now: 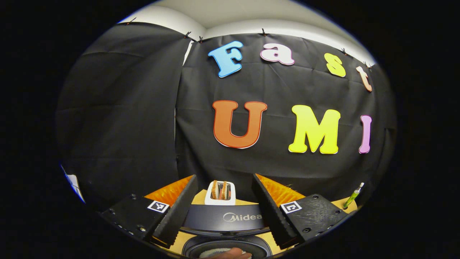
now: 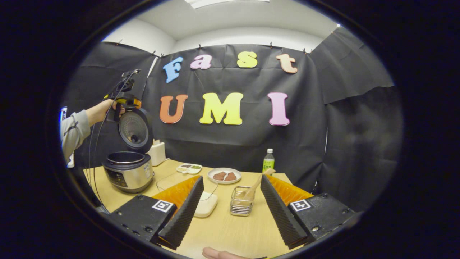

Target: Close the left gripper, press the button to open the rice cooker; take a wooden spoon from the chopstick holder with the right hand, scoop a spoonful of rice and pour it into the rice cooker, then put the wooden spoon back into the chopstick holder.

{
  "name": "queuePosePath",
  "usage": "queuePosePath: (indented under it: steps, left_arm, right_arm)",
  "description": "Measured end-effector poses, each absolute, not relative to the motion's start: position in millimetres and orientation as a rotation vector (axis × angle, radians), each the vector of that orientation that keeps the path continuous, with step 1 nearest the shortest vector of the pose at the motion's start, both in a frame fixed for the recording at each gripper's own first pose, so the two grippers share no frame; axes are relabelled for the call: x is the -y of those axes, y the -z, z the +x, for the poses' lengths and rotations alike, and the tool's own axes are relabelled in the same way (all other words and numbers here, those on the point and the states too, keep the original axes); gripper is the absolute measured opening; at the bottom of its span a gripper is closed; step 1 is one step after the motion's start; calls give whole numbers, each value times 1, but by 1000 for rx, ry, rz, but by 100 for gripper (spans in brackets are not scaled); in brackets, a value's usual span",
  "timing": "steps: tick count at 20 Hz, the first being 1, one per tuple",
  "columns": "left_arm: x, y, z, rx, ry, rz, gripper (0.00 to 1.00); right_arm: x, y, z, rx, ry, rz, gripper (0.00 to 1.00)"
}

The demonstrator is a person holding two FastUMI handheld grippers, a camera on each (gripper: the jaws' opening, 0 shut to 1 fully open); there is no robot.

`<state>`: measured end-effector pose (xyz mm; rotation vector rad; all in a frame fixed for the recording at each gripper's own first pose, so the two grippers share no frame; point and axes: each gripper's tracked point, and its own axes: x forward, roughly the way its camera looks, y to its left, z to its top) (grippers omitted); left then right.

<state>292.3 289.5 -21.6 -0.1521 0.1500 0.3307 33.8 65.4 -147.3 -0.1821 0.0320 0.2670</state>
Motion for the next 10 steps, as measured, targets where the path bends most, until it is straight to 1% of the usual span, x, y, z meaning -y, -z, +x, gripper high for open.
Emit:
queuePosePath:
  steps: [2,4,7,10]
  left_arm:
    - [-283,24,280,-144,-332,-148,97]
    - [-277,28,265,-140,-332,-145,97]
    - [-267,39,239,-140,-361,-128,98]
    - [-240,73,217,-219,-322,-103,96]
  right_arm:
    - [-65,141,26,-32,-277,-167,100]
    - [-59,129,17,-7,-251,-156,100]
    - [-62,113,1,46,-246,-138,100]
    - [-62,116,-11,41,-236,-122,100]
